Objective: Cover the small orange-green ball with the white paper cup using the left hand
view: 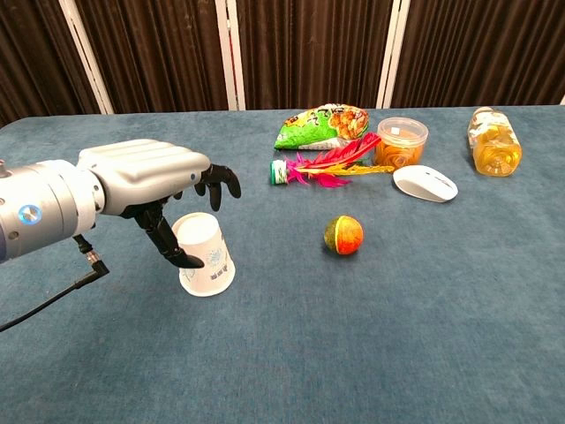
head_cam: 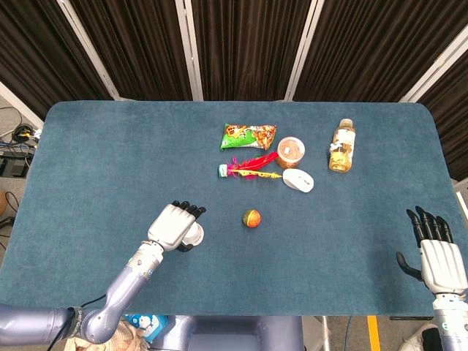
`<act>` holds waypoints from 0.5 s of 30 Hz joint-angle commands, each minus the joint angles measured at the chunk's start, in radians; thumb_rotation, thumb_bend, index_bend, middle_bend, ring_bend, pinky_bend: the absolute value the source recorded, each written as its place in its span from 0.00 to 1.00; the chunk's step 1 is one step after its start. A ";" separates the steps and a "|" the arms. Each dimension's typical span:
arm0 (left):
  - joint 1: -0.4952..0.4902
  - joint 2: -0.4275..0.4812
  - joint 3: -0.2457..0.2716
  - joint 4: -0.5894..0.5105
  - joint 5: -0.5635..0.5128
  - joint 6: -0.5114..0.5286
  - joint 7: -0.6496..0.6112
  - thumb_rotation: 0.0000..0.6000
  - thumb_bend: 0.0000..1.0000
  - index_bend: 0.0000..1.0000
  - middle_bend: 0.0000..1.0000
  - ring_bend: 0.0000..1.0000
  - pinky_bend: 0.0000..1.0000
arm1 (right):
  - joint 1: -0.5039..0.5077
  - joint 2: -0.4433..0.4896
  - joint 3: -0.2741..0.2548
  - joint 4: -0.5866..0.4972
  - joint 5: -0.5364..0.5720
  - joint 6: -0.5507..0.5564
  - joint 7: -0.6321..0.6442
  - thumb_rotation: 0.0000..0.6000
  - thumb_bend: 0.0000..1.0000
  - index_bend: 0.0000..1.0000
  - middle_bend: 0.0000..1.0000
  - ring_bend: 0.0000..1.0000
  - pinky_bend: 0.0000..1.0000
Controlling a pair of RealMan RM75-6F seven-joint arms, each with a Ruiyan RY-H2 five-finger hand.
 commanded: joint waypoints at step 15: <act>-0.034 0.003 0.027 0.003 -0.020 0.042 -0.024 1.00 0.26 0.31 0.45 0.37 0.47 | -0.001 0.000 0.000 -0.004 0.005 0.000 -0.002 1.00 0.35 0.00 0.00 0.00 0.03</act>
